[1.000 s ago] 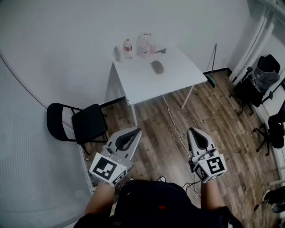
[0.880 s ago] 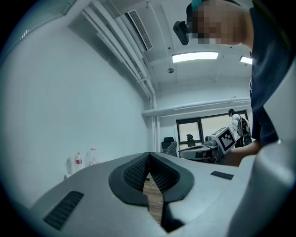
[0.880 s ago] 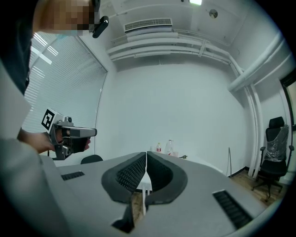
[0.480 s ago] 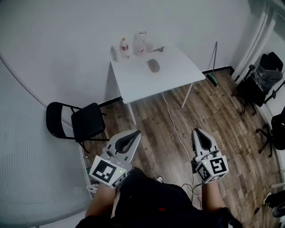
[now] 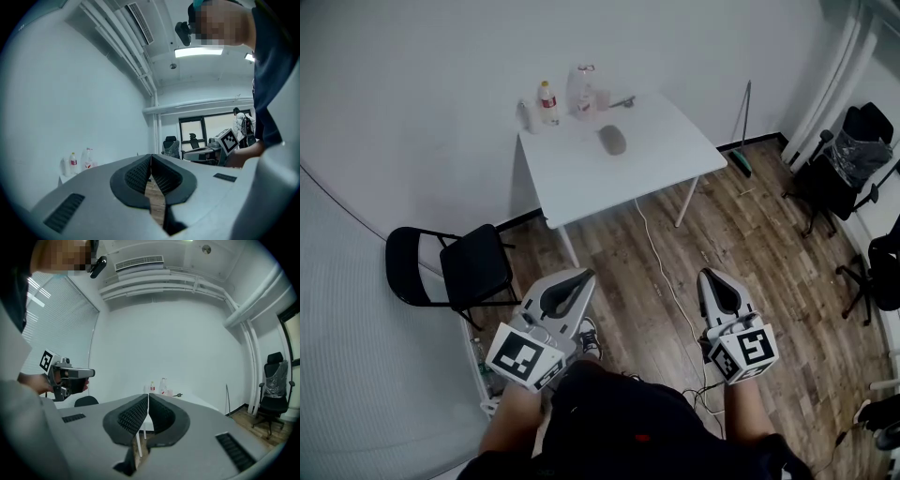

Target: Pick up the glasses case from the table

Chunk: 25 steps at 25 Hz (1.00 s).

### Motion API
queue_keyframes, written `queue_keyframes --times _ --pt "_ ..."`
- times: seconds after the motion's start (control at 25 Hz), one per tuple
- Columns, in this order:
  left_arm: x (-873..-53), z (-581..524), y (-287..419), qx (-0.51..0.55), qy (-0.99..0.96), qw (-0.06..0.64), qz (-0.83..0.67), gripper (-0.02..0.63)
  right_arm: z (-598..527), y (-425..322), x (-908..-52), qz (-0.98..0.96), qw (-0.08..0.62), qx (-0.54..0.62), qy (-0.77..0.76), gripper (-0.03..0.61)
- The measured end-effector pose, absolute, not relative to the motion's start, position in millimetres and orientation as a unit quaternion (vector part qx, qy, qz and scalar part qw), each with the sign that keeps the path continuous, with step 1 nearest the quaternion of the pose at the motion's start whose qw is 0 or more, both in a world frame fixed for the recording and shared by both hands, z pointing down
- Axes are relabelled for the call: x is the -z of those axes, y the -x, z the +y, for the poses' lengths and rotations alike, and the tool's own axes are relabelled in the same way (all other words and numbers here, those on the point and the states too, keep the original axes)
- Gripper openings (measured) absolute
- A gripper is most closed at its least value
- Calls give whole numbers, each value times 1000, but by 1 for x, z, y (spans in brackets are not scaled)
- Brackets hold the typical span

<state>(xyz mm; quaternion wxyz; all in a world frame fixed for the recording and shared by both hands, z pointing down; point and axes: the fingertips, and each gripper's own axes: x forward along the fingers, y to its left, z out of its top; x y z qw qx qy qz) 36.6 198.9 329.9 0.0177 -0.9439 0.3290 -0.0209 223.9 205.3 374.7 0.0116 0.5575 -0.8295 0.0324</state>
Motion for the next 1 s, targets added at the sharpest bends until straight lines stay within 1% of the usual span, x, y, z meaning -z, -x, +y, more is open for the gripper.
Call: queue_keyframes --times 0.32,0.48,0.6,0.72,0.92,1.0 --pt "-337 103 -29 23 949 16 314 21 122 -217 -379 -820 22 -27 -571 23" --pt "-342 46 -11 20 948 14 316 21 74 -188 -374 -835 18 -11 -550 24" --pt "-347 8 8 23 949 7 313 21 37 -170 -375 -831 35 -11 -555 24" --pt "-350 -35 30 25 949 5 314 21 -10 -146 -370 -829 27 -20 -559 24" --pt "-362 -88 59 34 949 -2 313 21 -65 -104 -369 -834 57 -10 -549 23" --pt "-367 -100 68 37 950 -12 311 21 -79 -91 -370 -835 53 -13 -547 25"
